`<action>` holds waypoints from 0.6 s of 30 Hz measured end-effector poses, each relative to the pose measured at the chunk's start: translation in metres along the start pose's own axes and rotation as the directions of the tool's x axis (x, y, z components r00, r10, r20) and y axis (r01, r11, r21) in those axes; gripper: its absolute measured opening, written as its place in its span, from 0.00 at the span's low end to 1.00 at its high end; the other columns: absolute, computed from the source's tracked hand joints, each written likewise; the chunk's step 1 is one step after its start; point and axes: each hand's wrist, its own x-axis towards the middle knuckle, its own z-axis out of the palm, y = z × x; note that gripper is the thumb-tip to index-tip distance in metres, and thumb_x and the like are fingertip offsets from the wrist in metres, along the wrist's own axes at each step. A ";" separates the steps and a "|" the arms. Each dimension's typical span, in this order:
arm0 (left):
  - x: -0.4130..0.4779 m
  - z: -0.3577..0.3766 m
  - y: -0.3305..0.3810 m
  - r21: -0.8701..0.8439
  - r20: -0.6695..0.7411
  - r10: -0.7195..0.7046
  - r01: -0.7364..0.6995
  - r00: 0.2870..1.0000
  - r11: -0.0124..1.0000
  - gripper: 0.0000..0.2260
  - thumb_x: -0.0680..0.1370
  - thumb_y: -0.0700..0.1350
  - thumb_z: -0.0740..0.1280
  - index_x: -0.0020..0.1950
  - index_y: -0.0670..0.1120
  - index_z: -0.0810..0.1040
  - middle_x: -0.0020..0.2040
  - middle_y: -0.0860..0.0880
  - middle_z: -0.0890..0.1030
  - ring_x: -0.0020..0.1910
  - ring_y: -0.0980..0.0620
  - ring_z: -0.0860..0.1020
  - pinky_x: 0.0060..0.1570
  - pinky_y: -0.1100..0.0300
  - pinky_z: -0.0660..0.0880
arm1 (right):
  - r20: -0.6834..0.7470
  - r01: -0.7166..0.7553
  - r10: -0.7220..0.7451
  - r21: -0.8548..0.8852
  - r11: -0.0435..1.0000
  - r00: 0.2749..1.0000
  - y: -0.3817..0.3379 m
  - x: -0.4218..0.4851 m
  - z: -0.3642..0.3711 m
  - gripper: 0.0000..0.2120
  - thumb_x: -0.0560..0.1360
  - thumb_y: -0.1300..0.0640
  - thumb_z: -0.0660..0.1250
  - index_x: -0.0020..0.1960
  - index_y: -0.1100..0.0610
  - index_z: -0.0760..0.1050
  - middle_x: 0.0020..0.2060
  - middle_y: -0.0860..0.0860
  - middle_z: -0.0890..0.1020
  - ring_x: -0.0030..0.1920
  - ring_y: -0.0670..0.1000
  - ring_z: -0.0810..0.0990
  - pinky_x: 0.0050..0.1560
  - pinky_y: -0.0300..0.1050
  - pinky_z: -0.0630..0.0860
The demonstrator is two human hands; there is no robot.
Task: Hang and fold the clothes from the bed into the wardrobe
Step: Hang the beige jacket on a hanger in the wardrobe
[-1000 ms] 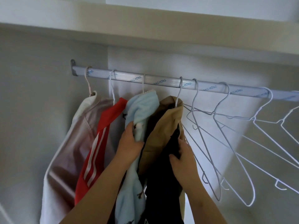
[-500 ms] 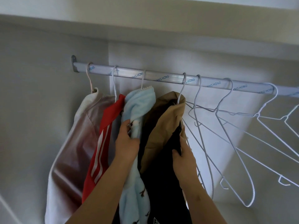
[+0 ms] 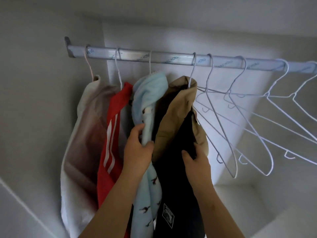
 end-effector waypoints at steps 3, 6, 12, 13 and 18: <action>-0.014 -0.003 -0.007 -0.001 0.018 0.009 -0.009 1.000 1.000 0.20 0.75 0.38 0.65 0.63 0.56 0.67 0.50 0.59 0.74 0.44 0.66 0.74 0.38 0.70 0.68 | 0.010 -0.051 0.051 0.021 0.998 0.999 0.013 -0.022 0.000 0.19 0.76 0.54 0.64 0.67 0.49 0.69 0.54 0.45 0.77 0.52 0.47 0.75 0.52 0.40 0.69; -0.032 -0.003 -0.014 0.021 0.032 -0.030 0.030 0.999 0.999 0.21 0.75 0.39 0.66 0.66 0.52 0.68 0.46 0.63 0.73 0.42 0.66 0.74 0.38 0.71 0.68 | 0.032 -0.101 0.100 0.016 0.995 0.994 0.027 -0.043 -0.006 0.20 0.75 0.54 0.65 0.66 0.49 0.69 0.56 0.46 0.77 0.55 0.48 0.76 0.59 0.45 0.73; -0.090 -0.011 -0.014 0.046 0.046 -0.003 0.001 0.999 0.999 0.17 0.74 0.38 0.68 0.60 0.52 0.69 0.46 0.64 0.72 0.43 0.66 0.74 0.40 0.72 0.69 | 0.097 -0.157 0.151 0.059 0.986 0.984 0.047 -0.091 -0.028 0.22 0.77 0.53 0.64 0.69 0.48 0.65 0.60 0.44 0.73 0.60 0.50 0.75 0.63 0.46 0.72; -0.103 -0.012 -0.014 0.051 0.027 0.008 -0.010 1.000 0.999 0.17 0.75 0.39 0.68 0.59 0.53 0.70 0.47 0.62 0.73 0.43 0.66 0.75 0.40 0.72 0.70 | 0.096 -0.160 0.154 0.059 0.985 0.983 0.051 -0.101 -0.034 0.21 0.77 0.52 0.64 0.69 0.48 0.65 0.58 0.44 0.73 0.58 0.49 0.75 0.61 0.42 0.72; -0.192 -0.010 -0.019 0.059 0.142 -0.172 0.165 0.975 0.984 0.14 0.75 0.39 0.67 0.57 0.54 0.73 0.50 0.54 0.75 0.44 0.60 0.74 0.47 0.64 0.71 | 0.094 -0.236 0.226 0.120 0.964 0.970 0.086 -0.173 -0.067 0.14 0.77 0.53 0.64 0.62 0.50 0.69 0.55 0.44 0.73 0.54 0.46 0.73 0.55 0.39 0.69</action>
